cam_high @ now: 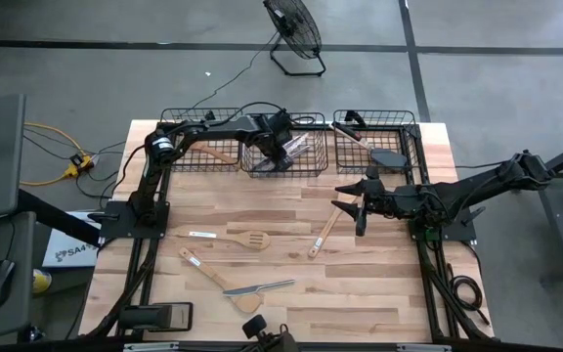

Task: Pick & Place Kitchen Items
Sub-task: Put the silver table knife into the middle mesh basket

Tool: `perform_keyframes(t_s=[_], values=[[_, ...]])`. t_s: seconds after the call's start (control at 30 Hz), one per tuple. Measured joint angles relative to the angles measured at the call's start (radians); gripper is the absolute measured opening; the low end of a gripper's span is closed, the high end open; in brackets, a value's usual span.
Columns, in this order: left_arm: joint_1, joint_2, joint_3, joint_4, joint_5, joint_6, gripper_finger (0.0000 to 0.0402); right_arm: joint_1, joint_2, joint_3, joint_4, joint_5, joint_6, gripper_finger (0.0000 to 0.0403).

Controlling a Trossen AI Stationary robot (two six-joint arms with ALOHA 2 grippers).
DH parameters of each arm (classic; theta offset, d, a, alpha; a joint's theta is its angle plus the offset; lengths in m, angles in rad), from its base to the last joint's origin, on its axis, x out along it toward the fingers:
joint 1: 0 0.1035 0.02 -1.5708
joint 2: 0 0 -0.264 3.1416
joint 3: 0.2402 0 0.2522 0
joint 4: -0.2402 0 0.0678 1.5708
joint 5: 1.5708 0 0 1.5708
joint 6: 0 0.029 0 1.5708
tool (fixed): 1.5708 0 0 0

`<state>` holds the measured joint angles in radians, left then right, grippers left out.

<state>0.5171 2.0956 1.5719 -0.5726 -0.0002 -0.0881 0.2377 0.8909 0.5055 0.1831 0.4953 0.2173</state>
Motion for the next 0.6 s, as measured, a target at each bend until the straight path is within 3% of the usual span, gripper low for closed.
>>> perform_keyframes(t_s=[0.43,0.6], values=[[0.0,-0.005,-0.003,-0.008,0.021,0.015,0.0045,0.0,0.0,0.0,0.0,0.0,0.0,0.0176],[0.0,-0.031,-0.006,-0.012,0.006,0.071,0.001,0.0,0.0,0.0,0.0,-0.002,0.0,0.0176]])
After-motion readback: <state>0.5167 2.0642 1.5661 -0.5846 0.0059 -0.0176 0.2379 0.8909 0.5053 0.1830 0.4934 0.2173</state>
